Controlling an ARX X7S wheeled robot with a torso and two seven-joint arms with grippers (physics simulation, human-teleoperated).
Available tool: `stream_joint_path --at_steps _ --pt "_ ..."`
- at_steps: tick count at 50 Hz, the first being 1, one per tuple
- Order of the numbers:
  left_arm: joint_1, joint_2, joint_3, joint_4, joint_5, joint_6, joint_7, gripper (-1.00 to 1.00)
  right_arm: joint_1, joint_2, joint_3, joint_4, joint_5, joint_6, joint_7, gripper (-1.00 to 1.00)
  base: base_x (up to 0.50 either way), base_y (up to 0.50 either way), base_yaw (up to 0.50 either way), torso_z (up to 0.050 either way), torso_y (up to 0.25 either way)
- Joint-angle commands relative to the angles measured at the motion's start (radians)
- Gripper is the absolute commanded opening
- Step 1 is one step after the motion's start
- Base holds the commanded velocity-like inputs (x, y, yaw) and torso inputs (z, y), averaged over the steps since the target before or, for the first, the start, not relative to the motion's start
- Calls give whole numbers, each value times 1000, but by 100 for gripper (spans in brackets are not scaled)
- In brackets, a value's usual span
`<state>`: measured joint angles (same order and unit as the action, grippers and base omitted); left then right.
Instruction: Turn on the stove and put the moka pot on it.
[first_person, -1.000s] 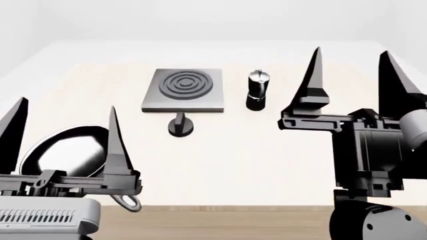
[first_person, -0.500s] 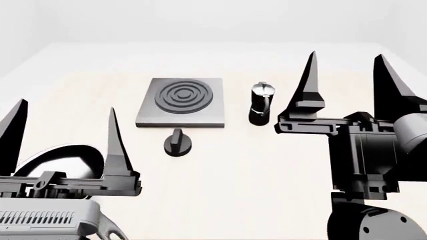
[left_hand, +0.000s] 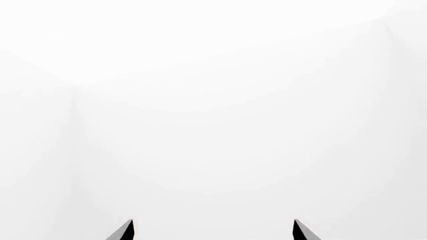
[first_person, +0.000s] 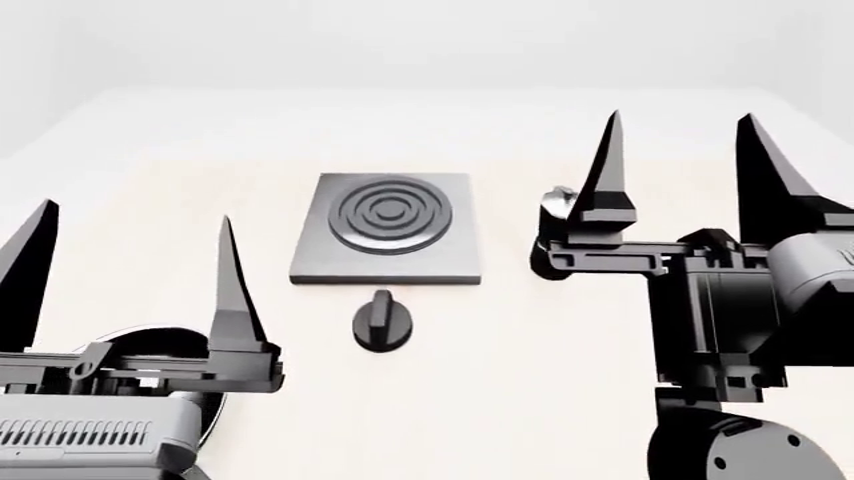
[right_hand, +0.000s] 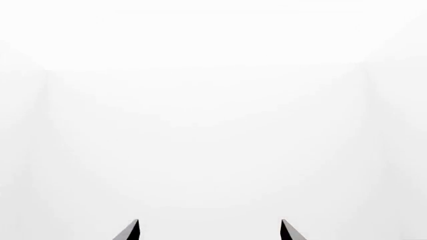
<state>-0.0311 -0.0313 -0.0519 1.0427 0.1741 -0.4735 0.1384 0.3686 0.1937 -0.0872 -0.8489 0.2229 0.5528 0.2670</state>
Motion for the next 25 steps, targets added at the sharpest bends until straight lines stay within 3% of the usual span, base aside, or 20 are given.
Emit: stream_joint_path --at_steps 1,11,25 --pt "9 -10 2 -1 -9 7 -13 100 -28 6 -12 19 -5 -44 2 100 184 219 0 0 0" --pt "15 -23 8 -12 -20 14 -30 100 1 5 5 7 36 7 14 100 171 86 0 0 0" --pt "22 -43 14 -13 -36 18 -55 100 -29 9 -4 22 41 -34 16 100 152 -162 0 0 1"
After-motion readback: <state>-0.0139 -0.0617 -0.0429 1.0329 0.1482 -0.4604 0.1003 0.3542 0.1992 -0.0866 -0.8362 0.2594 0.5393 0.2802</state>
